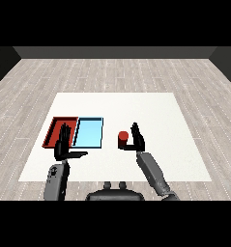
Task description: Pick the red can and put it in the red box
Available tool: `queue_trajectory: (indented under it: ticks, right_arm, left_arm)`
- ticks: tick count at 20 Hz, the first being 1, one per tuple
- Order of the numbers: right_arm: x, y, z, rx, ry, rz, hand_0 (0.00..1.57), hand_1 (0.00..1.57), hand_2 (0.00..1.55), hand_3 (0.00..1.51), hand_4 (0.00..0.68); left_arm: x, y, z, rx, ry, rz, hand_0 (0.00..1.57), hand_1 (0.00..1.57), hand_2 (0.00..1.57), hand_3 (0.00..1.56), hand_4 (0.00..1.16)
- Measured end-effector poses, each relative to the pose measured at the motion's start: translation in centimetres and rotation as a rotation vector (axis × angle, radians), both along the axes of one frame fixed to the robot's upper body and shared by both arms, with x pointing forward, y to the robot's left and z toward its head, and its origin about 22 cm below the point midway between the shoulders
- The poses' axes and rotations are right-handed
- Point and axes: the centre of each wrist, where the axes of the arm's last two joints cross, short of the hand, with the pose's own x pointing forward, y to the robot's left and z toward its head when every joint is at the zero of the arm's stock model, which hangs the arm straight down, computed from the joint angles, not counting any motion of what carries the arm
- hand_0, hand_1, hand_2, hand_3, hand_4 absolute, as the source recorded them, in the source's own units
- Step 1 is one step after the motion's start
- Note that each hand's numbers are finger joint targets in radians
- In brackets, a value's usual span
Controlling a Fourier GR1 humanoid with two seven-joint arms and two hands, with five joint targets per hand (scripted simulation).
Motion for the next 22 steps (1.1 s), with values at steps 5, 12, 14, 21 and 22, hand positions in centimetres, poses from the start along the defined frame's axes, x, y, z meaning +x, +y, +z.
queue_trajectory:
  ticks: [5, 12, 14, 21, 22]
  right_arm:
    - [0.3, 0.6, -1.5, 0.01, 0.013, -0.002, 0.0, 0.0, 0.0, 0.0, 0.0]
    - [0.9, 1.2, -1.5, 0.021, 0.016, 0.009, 0.0, 0.0, 0.0, 0.0, 0.0]
    - [1.0, 1.1, -1.7, 0.022, 0.013, 0.012, 0.0, 0.0, 0.0, 0.0, 0.0]
    - [0.8, 2.0, -1.4, 0.013, 0.03, 0.013, 0.0, 0.0, 0.0, 0.0, 0.0]
    - [0.8, 1.8, -1.4, 0.012, 0.03, 0.011, 0.0, 0.0, 0.0, 0.0, 0.0]
  left_arm:
    - [-0.1, -0.3, 0.3, -0.001, -0.005, 0.005, 0.0, 0.0, 0.0, 0.0, 0.0]
    - [-0.1, -0.2, -0.3, -0.004, -0.005, 0.006, 0.0, 0.0, 0.0, 0.0, 0.0]
    - [0.1, -0.5, -0.3, -0.004, -0.006, 0.014, 0.0, 0.0, 0.0, 0.0, 0.0]
    - [-0.2, 0.1, 0.3, -0.015, 0.003, 0.012, 0.0, 0.0, 0.0, 0.0, 0.0]
    - [-0.2, 0.0, 0.3, -0.014, 0.002, 0.011, 0.0, 0.0, 0.0, 0.0, 0.0]
